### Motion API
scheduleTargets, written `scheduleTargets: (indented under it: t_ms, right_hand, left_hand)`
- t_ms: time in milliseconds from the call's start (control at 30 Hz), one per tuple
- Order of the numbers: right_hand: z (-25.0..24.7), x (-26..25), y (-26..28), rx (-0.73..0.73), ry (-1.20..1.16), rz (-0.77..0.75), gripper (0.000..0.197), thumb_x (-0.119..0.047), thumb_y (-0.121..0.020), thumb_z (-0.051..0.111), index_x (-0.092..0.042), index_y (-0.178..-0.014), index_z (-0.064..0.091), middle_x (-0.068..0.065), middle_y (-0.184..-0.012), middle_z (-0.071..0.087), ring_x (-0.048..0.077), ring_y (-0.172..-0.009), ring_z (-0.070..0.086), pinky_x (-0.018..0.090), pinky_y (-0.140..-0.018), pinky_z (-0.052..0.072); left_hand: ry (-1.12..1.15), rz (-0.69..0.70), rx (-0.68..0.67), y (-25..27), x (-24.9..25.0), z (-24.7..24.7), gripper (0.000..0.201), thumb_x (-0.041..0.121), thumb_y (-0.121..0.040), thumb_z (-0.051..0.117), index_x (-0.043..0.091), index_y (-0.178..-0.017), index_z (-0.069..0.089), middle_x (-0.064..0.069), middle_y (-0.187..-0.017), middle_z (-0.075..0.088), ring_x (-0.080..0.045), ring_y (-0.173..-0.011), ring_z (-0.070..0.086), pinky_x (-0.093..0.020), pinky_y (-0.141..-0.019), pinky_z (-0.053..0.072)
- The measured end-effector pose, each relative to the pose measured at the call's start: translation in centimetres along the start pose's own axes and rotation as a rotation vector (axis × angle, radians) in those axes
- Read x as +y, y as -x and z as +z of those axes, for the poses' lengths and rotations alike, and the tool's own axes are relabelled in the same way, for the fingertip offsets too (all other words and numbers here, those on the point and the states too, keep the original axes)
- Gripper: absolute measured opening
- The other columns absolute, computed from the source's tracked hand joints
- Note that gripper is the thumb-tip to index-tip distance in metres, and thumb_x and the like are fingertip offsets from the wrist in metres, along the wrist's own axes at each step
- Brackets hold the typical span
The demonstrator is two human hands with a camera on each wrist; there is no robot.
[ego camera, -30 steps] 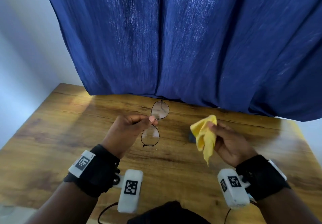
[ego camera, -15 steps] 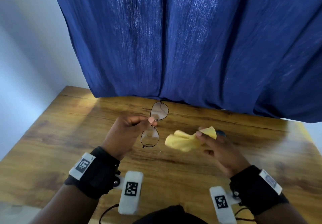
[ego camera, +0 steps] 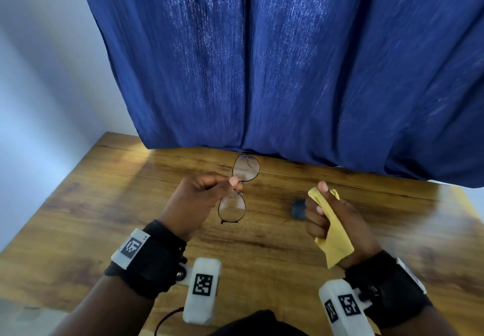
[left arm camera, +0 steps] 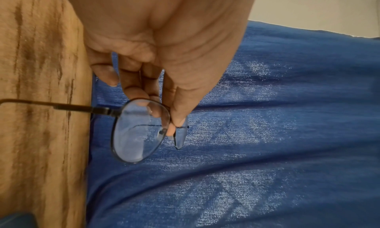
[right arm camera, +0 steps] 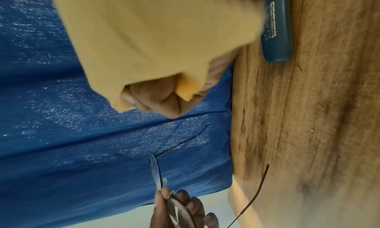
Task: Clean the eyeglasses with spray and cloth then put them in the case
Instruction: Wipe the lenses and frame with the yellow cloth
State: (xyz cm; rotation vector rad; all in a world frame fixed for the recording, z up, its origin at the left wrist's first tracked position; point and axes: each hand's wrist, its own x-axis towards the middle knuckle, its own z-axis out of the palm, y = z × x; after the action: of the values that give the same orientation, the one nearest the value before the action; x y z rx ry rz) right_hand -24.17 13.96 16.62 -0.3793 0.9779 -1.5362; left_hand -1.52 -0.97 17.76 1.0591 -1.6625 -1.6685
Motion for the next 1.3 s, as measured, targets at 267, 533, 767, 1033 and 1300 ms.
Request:
scheduleTargets:
  t_ms: [267, 533, 767, 1033, 1300]
  right_hand:
    - [2.9, -0.5, 2.4, 0.232, 0.623, -0.205, 0.018, -0.034, -0.066, 0.083, -0.019, -0.070, 0.073, 0.004, -0.062, 0.062, 0.011, -0.059, 0.057, 0.027, -0.057, 0.048]
    - [4.0, 0.0, 2.1, -0.072, 1.443, -0.887, 0.009, -0.027, -0.095, 0.066, -0.022, -0.100, 0.071, -0.016, -0.106, 0.057, 0.002, -0.083, 0.058, 0.008, -0.068, 0.040]
    - [2.8, 1.0, 1.7, -0.032, 1.709, -0.942, 0.031, -0.029, -0.093, 0.057, -0.007, -0.108, 0.072, 0.000, -0.105, 0.061, 0.005, -0.086, 0.049, 0.021, -0.069, 0.035]
    - [2.5, 1.1, 3.0, 0.011, 1.766, -1.015, 0.027, -0.022, -0.085, 0.060, -0.003, -0.096, 0.074, 0.006, -0.097, 0.063, 0.016, -0.081, 0.056, 0.029, -0.065, 0.043]
    - [2.2, 0.8, 3.5, 0.063, 1.796, -1.067, 0.026, -0.021, -0.081, 0.059, -0.002, -0.087, 0.075, 0.007, -0.094, 0.064, 0.018, -0.085, 0.053, 0.031, -0.067, 0.041]
  left_hand:
    - [0.034, 0.034, -0.041, 1.3, 0.3, 0.2, 0.018, 0.024, -0.096, 0.068, 0.013, -0.094, 0.082, 0.013, -0.081, 0.080, 0.008, -0.076, 0.070, -0.006, -0.068, 0.049]
    - [0.044, 0.079, -0.136, 2.2, 1.4, 0.5, 0.020, 0.026, -0.095, 0.066, 0.014, -0.097, 0.082, 0.005, -0.100, 0.083, 0.000, -0.095, 0.075, -0.011, -0.075, 0.053]
    - [0.024, 0.147, -0.183, 2.6, 1.4, 0.8, 0.028, 0.030, -0.092, 0.065, 0.009, -0.098, 0.082, 0.002, -0.099, 0.082, -0.006, -0.100, 0.075, -0.017, -0.083, 0.054]
    - [-0.031, 0.207, -0.209, 3.2, 1.2, 0.5, 0.027, 0.036, -0.090, 0.065, 0.016, -0.089, 0.083, 0.000, -0.094, 0.076, -0.018, -0.101, 0.072, -0.032, -0.094, 0.054]
    - [-0.099, 0.229, -0.257, 3.0, 1.3, 0.7, 0.023, 0.035, -0.092, 0.063, 0.023, -0.086, 0.081, 0.010, -0.091, 0.074, -0.008, -0.096, 0.071, -0.024, -0.088, 0.049]
